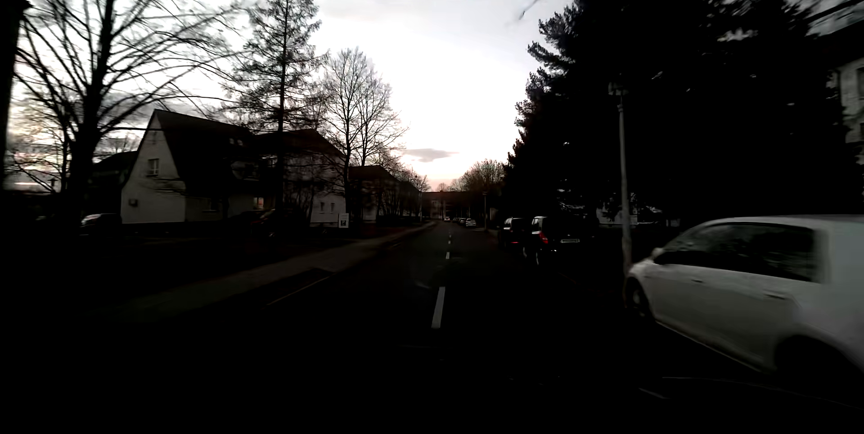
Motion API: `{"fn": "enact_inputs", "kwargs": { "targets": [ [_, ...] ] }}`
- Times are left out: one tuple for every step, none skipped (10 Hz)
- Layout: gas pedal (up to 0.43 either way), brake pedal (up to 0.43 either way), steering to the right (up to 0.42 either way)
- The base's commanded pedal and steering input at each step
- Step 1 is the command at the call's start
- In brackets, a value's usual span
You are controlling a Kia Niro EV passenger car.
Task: Follow the waypoints while adhering to traffic rules and regulations
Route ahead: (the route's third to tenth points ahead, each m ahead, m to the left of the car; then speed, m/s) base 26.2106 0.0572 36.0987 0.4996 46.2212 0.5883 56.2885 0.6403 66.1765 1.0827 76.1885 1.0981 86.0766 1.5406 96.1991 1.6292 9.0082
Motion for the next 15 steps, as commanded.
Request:
{"fn": "enact_inputs", "kwargs": {
  "targets": [
    [0.067, 0.0, 0.003],
    [0.067, 0.0, 0.001],
    [0.067, 0.0, 0.001],
    [0.067, 0.0, 0.0],
    [0.067, 0.0, -0.001],
    [0.067, 0.0, -0.001],
    [0.067, 0.0, 0.0],
    [0.067, 0.0, 0.0],
    [0.067, 0.0, -0.001],
    [0.067, 0.0, 0.0],
    [0.047, 0.0, -0.001],
    [0.0, 0.0, 0.0],
    [0.0, 0.0, 0.0],
    [0.0, 0.0, 0.0],
    [0.0, 0.0, 0.0]
  ]
}}
